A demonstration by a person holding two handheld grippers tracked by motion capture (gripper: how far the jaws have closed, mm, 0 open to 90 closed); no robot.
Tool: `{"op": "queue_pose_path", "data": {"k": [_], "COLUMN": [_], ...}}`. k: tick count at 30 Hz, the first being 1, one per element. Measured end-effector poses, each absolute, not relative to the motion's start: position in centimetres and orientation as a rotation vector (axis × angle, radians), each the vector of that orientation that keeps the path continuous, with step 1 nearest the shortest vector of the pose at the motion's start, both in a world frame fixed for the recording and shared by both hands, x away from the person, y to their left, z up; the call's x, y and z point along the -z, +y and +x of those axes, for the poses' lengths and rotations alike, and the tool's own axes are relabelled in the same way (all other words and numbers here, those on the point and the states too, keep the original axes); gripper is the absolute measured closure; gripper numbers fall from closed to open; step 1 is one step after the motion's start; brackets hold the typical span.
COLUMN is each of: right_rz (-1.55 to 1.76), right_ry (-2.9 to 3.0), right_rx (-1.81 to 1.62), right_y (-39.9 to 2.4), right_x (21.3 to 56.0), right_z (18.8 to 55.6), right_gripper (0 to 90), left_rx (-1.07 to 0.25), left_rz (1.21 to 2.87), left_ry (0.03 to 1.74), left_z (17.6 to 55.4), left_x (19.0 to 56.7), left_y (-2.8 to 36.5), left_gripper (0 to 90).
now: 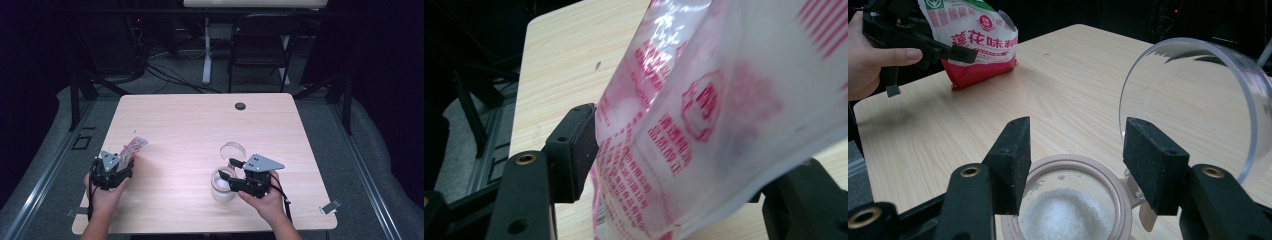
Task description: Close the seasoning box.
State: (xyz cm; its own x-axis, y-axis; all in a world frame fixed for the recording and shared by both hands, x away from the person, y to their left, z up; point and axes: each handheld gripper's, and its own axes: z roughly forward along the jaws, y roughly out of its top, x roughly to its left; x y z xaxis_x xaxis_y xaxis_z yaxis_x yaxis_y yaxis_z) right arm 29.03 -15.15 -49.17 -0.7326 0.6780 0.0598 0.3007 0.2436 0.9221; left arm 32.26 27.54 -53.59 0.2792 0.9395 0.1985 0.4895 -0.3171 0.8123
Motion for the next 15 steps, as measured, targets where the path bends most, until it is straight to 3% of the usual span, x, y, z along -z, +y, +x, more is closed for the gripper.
{"op": "queue_pose_path", "data": {"k": [15], "right_rz": [0.903], "right_ry": [2.171], "right_rx": [-1.484], "right_y": [-15.1], "right_x": [49.2], "right_z": [29.1], "right_gripper": [44.6], "left_rx": [-0.871], "left_rz": [1.952], "left_ry": [1.126], "left_z": [31.3], "left_x": [52.7], "left_y": [24.2], "left_gripper": [37.4]}}
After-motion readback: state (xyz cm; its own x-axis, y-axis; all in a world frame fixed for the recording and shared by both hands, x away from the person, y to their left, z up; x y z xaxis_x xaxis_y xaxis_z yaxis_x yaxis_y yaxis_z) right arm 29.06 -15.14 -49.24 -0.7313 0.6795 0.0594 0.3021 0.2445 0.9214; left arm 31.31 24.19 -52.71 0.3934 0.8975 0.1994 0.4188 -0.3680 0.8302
